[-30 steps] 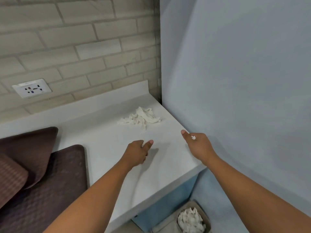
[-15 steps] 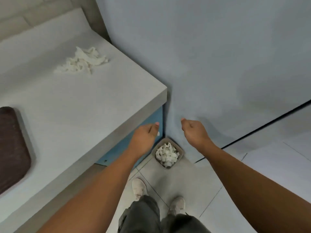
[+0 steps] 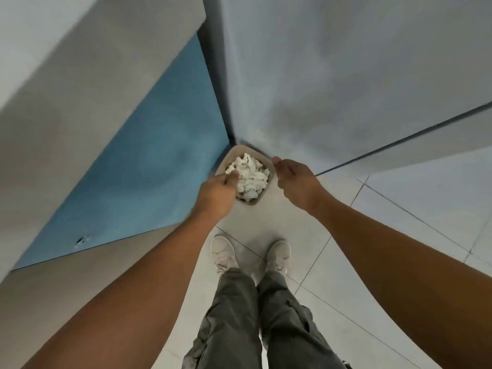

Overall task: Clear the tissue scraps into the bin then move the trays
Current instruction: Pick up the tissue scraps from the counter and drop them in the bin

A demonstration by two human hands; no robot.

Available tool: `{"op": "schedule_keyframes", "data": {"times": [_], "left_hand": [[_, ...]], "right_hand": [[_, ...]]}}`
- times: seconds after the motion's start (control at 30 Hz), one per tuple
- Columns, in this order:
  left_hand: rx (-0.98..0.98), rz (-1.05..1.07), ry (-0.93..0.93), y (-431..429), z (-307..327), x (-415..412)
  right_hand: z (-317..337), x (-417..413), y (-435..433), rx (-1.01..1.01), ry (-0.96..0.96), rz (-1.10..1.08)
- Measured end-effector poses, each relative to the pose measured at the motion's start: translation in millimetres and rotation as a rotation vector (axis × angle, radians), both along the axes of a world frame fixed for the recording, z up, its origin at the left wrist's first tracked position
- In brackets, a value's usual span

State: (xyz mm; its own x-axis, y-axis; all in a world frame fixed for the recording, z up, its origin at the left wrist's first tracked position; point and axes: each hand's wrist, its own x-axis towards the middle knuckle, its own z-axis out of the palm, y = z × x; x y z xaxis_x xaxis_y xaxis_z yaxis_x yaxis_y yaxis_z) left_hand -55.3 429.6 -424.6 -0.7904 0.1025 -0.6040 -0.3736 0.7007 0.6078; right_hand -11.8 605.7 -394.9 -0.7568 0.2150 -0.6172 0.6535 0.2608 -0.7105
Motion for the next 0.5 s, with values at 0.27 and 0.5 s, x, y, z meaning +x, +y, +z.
{"op": "schedule_keyframes", "data": {"times": [0.27, 0.5], "left_hand": [[-0.014, -0.117, -0.139, -5, -148, -18], [-0.197, -0.286, 0.058, 2, -241, -47]], "right_hand": [[-135, 7, -8, -0.196, -0.163, -0.195], [-226, 47, -12, -0.038, -0.118, -0.062]]}}
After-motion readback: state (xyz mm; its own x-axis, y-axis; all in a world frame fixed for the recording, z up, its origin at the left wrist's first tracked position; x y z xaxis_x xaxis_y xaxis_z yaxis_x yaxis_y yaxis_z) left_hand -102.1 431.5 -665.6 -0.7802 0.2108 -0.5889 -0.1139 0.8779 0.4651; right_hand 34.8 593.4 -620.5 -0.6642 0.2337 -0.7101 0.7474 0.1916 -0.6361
